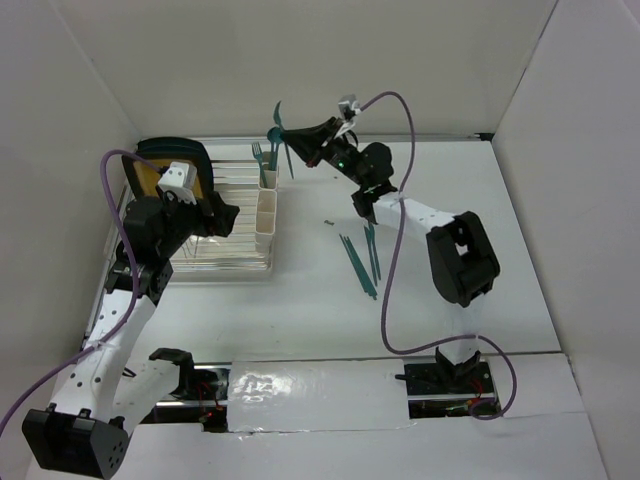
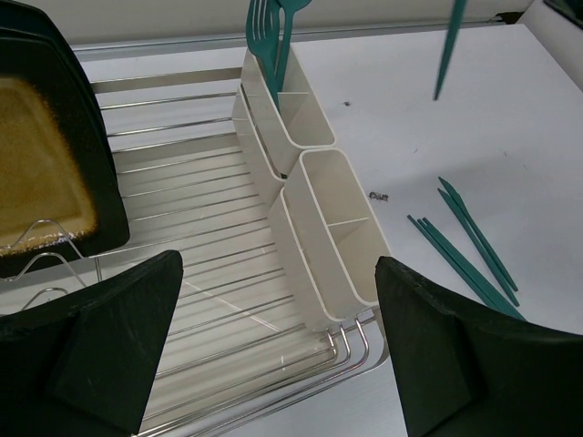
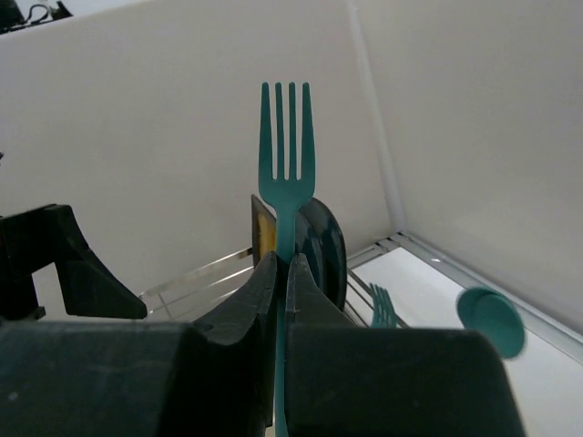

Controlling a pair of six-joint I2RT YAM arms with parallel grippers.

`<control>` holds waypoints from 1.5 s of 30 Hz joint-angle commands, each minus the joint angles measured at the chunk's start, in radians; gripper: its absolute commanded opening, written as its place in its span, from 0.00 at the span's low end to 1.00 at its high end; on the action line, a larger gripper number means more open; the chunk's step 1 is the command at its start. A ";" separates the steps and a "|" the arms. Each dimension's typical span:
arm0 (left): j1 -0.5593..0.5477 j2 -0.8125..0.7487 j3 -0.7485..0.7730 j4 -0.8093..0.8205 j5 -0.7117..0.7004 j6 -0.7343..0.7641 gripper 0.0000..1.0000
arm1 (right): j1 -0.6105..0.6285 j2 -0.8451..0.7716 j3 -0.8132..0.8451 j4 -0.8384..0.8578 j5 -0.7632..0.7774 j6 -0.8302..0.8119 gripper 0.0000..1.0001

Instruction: Sort the eating utensils into containers

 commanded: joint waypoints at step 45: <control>0.004 -0.035 -0.005 0.044 0.040 0.021 1.00 | 0.076 0.177 0.174 -0.060 -0.009 -0.200 0.61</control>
